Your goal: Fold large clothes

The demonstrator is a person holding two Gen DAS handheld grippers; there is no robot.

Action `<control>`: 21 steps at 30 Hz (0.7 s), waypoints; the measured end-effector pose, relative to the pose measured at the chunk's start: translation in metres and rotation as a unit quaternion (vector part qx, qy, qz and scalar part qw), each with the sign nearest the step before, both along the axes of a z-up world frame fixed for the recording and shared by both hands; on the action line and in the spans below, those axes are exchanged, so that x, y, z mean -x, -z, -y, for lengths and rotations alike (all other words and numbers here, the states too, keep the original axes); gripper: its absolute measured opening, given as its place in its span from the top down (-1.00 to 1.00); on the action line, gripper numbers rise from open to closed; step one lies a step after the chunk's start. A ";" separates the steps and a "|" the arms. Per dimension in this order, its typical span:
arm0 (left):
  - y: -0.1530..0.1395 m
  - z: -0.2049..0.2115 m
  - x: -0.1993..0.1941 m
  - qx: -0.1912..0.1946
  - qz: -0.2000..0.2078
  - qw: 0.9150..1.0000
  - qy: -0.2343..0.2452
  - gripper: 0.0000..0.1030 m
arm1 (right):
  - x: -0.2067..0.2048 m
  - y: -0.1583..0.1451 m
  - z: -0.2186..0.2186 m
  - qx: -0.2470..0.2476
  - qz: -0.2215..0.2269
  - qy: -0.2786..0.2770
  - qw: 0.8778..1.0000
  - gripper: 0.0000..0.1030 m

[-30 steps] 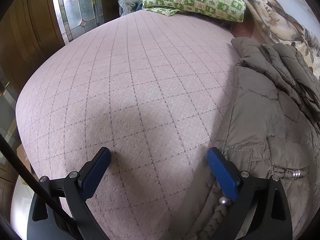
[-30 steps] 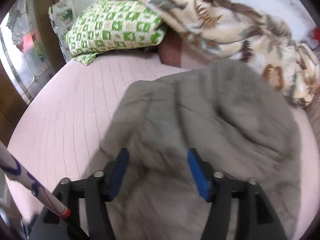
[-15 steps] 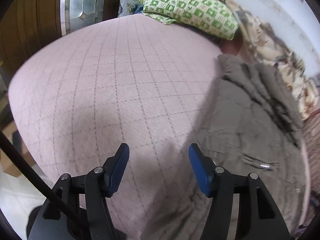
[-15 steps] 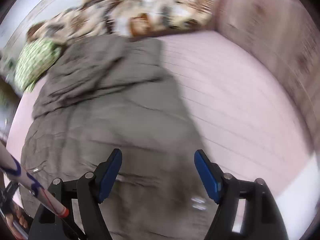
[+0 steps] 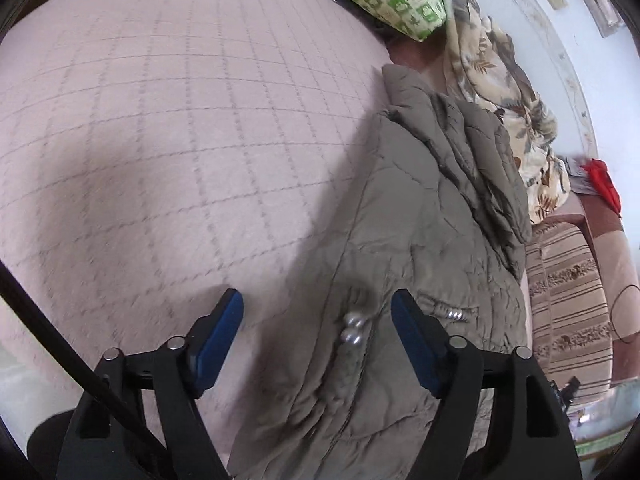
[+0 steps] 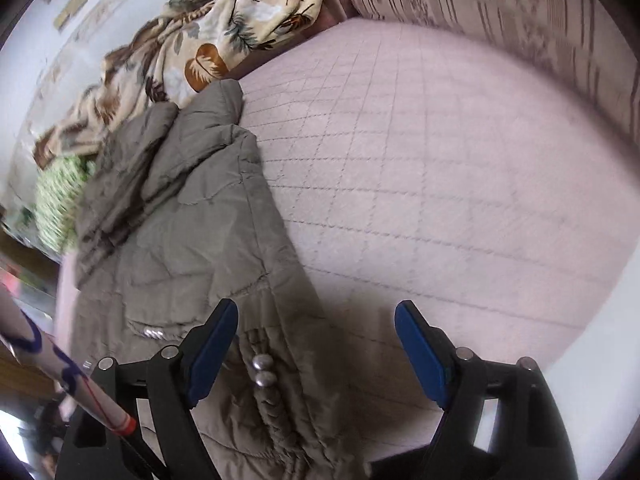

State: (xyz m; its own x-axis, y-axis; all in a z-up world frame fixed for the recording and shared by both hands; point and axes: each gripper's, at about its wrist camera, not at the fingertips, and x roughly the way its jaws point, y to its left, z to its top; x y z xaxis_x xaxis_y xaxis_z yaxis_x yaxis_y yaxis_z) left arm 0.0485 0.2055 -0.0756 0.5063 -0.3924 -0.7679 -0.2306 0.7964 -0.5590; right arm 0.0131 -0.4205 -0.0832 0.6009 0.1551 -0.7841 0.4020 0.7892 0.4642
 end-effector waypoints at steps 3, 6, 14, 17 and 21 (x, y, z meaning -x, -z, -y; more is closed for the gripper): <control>0.002 -0.001 -0.010 0.027 -0.008 1.000 0.012 -0.48 | -0.007 0.009 0.004 -0.040 0.003 0.009 0.999 -0.65; 0.006 0.002 -0.018 0.055 -0.019 0.997 0.043 -0.48 | -0.011 0.014 0.007 -0.058 0.010 0.023 0.998 -0.65; 0.017 0.017 0.004 0.147 -0.020 0.985 0.085 -0.48 | -0.018 0.024 -0.001 -0.144 0.021 -0.044 0.988 -0.77; 0.020 0.019 0.019 0.177 -0.019 0.980 0.085 -0.48 | -0.014 0.027 -0.012 -0.173 0.015 -0.083 0.981 -0.77; 0.025 0.033 0.032 0.196 -0.024 0.975 0.104 -0.48 | -0.003 0.030 -0.021 -0.206 0.013 -0.102 0.973 -0.76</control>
